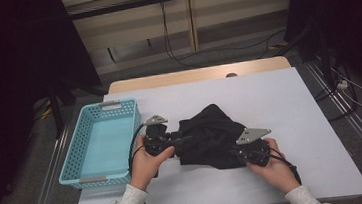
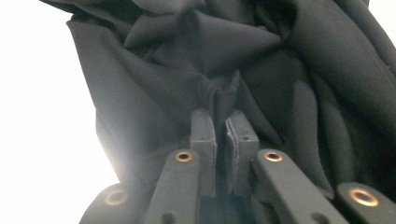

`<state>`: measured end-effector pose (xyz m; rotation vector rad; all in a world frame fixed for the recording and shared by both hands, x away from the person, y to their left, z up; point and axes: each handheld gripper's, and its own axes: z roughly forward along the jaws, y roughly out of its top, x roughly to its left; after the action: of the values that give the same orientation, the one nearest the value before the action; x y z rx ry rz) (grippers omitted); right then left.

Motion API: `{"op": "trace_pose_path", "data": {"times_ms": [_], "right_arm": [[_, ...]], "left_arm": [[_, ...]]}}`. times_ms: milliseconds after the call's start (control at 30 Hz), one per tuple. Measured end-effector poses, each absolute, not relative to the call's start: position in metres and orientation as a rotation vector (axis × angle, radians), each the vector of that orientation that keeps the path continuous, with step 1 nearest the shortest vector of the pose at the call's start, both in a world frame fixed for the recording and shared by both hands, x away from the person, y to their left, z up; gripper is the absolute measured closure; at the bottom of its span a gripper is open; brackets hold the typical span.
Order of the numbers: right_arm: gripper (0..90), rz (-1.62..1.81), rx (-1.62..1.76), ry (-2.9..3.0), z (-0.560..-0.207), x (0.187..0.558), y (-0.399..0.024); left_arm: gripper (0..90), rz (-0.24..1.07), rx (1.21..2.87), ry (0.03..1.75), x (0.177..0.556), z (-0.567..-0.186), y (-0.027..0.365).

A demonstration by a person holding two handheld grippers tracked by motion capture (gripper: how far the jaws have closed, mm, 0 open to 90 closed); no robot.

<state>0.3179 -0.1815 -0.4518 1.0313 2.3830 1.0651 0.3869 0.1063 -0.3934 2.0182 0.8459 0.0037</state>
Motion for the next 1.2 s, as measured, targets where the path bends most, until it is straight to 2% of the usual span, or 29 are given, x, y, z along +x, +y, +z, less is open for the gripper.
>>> {"op": "trace_pose_path", "data": {"times_ms": [200, 367, 533, 667, 700, 800, 867, 933, 1033, 1200], "right_arm": [[86.9, 1.112, 1.025, 2.372, -0.446, 0.315, -0.185], [87.0, 1.134, 1.010, 2.385, -0.445, 0.313, -0.182], [87.0, 1.129, 1.011, 2.381, -0.445, 0.313, -0.182], [87.0, 1.137, 1.014, 2.379, -0.445, 0.312, -0.184], [87.0, 1.140, 1.017, 2.378, -0.445, 0.312, -0.184], [86.9, 1.145, 1.013, 2.373, -0.444, 0.312, -0.185], [86.9, 1.148, 1.005, 2.373, -0.444, 0.312, -0.185], [86.9, 1.146, 0.997, 2.377, -0.444, 0.311, -0.185], [86.9, 1.146, 0.982, 2.380, -0.442, 0.310, -0.187], [87.0, 1.150, 0.968, 2.396, -0.441, 0.305, -0.190]], "left_arm": [[34.9, -0.012, 2.069, 0.777, 0.380, -0.397, 0.091], [26.6, 0.025, 2.111, 0.755, 0.380, -0.411, 0.076], [21.5, 0.045, 2.165, 0.720, 0.378, -0.422, 0.062], [22.1, 0.100, 2.166, 0.757, 0.383, -0.428, 0.060], [25.6, 0.113, 2.162, 0.765, 0.384, -0.429, 0.060], [44.9, 0.105, 2.166, 0.781, 0.388, -0.431, 0.063], [67.3, 0.090, 2.171, 0.807, 0.391, -0.431, 0.065], [76.0, 0.063, 2.151, 0.843, 0.395, -0.429, 0.071], [82.2, 0.068, 2.095, 0.900, 0.401, -0.417, 0.090], [84.6, 0.089, 1.993, 1.000, 0.409, -0.410, 0.123]]}}
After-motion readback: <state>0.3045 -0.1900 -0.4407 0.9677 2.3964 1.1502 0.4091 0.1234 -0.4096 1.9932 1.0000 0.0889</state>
